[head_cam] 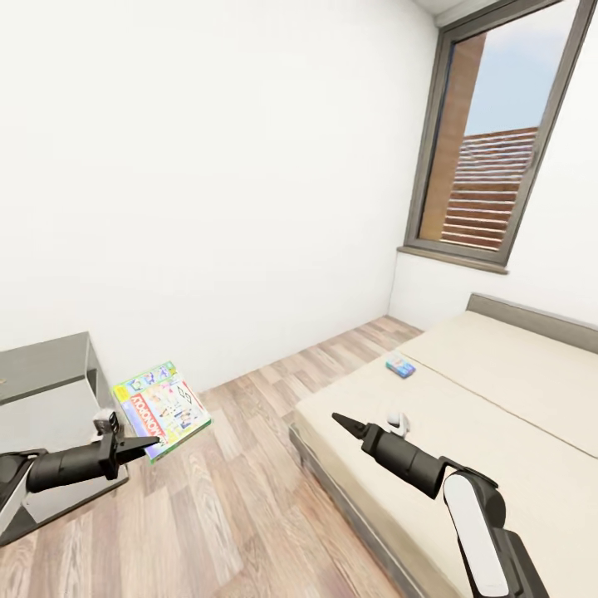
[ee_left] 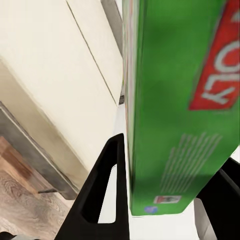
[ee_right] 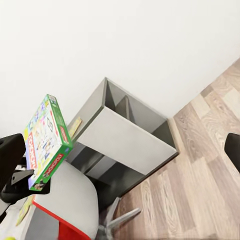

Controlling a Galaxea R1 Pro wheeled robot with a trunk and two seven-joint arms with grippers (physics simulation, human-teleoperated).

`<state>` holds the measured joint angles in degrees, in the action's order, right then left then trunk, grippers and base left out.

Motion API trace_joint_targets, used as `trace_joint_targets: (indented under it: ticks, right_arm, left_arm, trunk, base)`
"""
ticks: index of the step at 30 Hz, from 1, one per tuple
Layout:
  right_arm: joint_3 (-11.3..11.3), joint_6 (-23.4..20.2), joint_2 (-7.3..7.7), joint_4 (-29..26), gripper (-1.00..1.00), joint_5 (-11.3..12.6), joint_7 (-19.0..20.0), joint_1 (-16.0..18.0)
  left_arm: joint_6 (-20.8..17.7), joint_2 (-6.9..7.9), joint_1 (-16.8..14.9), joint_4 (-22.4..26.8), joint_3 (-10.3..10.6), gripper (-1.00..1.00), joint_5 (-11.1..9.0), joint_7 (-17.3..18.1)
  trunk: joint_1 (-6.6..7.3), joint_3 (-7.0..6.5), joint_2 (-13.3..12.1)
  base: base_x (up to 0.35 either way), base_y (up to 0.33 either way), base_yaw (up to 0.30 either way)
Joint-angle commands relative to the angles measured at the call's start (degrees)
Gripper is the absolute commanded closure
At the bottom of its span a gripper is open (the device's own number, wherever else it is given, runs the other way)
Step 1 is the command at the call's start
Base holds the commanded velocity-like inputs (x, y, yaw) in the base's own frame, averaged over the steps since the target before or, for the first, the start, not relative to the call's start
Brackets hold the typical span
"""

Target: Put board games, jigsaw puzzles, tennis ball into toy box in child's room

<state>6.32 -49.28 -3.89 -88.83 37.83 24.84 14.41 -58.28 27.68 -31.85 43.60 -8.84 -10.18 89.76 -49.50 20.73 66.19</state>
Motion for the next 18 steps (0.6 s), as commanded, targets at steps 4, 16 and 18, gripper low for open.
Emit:
trace_joint_targets:
  ticks: [4,16,18]
  right_arm:
    - [0.2,-0.4,-0.03,0.0,-1.00,-0.1,0.3,0.0]
    - [0.2,-0.4,0.03,0.0,-1.00,-0.1,0.3,0.0]
    - [0.2,-0.4,0.10,0.0,-1.00,-0.1,0.3,0.0]
  left_arm:
    - [-0.5,-0.03,-0.1,0.0,0.0,1.00,0.0,0.2]
    - [-0.5,0.04,-0.1,0.0,0.0,1.00,0.0,0.2]
    - [-0.5,0.02,-0.1,0.0,0.0,1.00,0.0,0.2]
  trunk:
    - [0.88,-0.66,-1.6]
    - [3.52,-2.81,-6.4]
    - [3.96,-3.17,-7.2]
  base:
    - [0.000,0.000,0.291]
    - [0.000,0.000,0.291]
    - [0.000,0.000,0.291]
